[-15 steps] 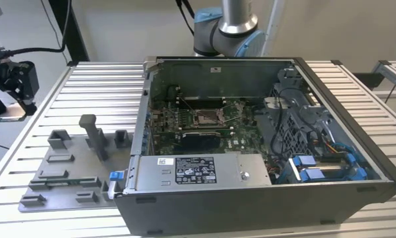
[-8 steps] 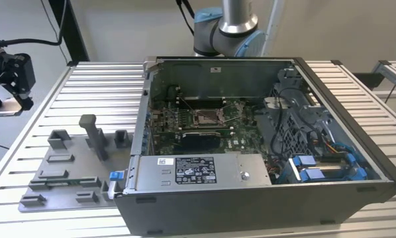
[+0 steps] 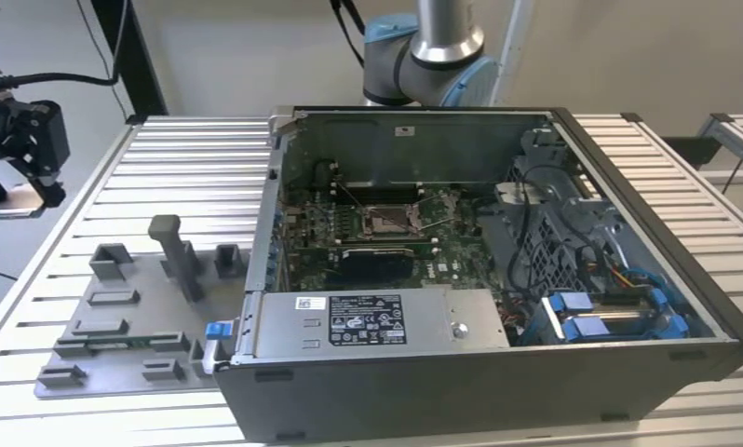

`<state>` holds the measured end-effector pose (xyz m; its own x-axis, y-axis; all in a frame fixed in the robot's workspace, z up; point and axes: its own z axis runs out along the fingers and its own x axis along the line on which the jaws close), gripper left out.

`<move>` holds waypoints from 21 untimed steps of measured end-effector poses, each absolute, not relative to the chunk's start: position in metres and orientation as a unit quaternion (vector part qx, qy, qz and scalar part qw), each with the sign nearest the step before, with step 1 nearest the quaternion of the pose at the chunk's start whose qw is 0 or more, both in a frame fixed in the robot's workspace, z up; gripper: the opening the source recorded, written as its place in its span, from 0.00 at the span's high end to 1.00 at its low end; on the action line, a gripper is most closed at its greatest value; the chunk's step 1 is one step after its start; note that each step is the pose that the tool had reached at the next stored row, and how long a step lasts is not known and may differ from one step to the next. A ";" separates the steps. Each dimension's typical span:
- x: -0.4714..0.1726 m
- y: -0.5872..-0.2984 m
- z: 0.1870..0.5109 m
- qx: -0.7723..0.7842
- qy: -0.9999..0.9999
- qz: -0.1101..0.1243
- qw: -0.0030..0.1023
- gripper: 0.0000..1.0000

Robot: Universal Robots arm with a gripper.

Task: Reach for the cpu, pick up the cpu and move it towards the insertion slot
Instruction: 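Pick up the cpu and move it towards the insertion slot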

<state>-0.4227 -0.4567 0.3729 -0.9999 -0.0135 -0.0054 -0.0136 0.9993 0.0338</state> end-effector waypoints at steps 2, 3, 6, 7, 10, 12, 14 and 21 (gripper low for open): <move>-0.418 -0.457 0.373 -0.007 1.000 0.017 0.003 1.00; -0.415 -0.457 0.373 -0.007 1.000 0.017 0.003 1.00; -0.405 -0.457 0.373 -0.007 1.000 0.017 0.003 1.00; -0.402 -0.457 0.373 -0.007 1.000 0.017 0.003 1.00; -0.391 -0.457 0.373 -0.007 1.000 0.017 0.003 1.00; -0.385 -0.457 0.373 -0.007 1.000 0.017 0.003 1.00; -0.378 -0.457 0.373 -0.007 1.000 0.017 0.003 1.00; -0.356 -0.457 0.373 -0.007 1.000 0.017 0.003 1.00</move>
<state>-0.3561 -0.4567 0.3729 -0.9999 -0.0135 -0.0054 -0.0137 0.9993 0.0338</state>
